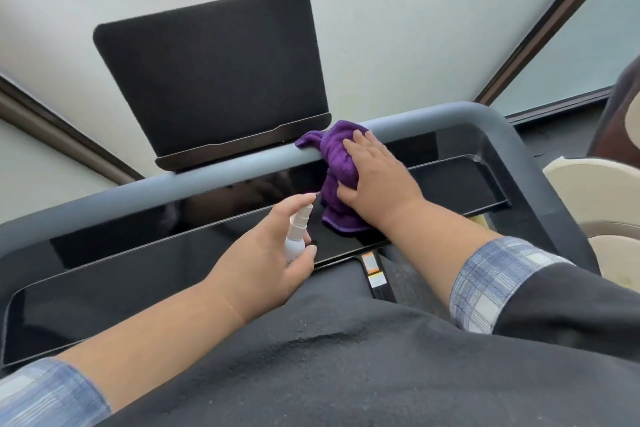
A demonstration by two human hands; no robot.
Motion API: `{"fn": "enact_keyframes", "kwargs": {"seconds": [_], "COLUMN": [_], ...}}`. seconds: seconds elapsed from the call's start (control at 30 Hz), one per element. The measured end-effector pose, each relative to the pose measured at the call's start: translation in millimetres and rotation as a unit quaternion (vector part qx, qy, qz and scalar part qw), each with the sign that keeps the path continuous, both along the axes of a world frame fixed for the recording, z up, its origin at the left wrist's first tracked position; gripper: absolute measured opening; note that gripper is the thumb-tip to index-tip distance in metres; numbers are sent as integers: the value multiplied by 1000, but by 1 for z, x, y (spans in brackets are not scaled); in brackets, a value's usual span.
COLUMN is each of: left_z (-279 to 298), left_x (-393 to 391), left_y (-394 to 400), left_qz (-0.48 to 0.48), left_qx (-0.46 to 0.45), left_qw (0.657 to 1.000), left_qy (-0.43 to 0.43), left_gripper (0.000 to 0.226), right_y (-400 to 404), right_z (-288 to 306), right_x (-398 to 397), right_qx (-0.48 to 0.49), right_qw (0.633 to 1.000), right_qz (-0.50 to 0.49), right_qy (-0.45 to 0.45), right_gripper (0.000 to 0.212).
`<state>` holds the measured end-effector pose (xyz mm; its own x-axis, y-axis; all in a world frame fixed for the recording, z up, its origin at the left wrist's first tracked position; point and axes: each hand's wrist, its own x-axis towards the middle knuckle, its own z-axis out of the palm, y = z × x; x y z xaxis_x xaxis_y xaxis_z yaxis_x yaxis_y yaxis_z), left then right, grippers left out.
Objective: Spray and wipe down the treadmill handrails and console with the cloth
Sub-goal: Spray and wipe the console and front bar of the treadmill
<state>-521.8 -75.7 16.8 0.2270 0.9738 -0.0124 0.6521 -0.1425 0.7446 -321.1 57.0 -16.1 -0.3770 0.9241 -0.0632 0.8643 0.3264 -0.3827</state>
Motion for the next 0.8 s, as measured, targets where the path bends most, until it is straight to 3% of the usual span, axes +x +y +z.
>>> {"fn": "enact_keyframes", "kwargs": {"seconds": [0.3,0.4,0.53,0.67,0.8], "left_z": [-2,-4,-3,0,1], "left_x": [66,78,73,43,8], "left_y": [24,31,38,37,38], "left_qz": [58,111,233,340,438], "left_qx": [-45,-41,-13,9,-38], "left_qw": [997,993,972,940,898], "left_qy": [15,26,-6,-16,9], "left_gripper": [78,72,67,61,59], "right_y": [28,22,-4,-24,-18], "right_z": [-6,-9,-7,-7,-4], "right_x": [113,115,86,43,18], "right_qx": [-11,-33,-47,-48,-36], "right_qw": [987,985,989,973,963], "right_qz": [-147,-142,15,220,266], "right_qy": [63,95,136,54,19], "right_gripper": [74,75,72,74,68]}}
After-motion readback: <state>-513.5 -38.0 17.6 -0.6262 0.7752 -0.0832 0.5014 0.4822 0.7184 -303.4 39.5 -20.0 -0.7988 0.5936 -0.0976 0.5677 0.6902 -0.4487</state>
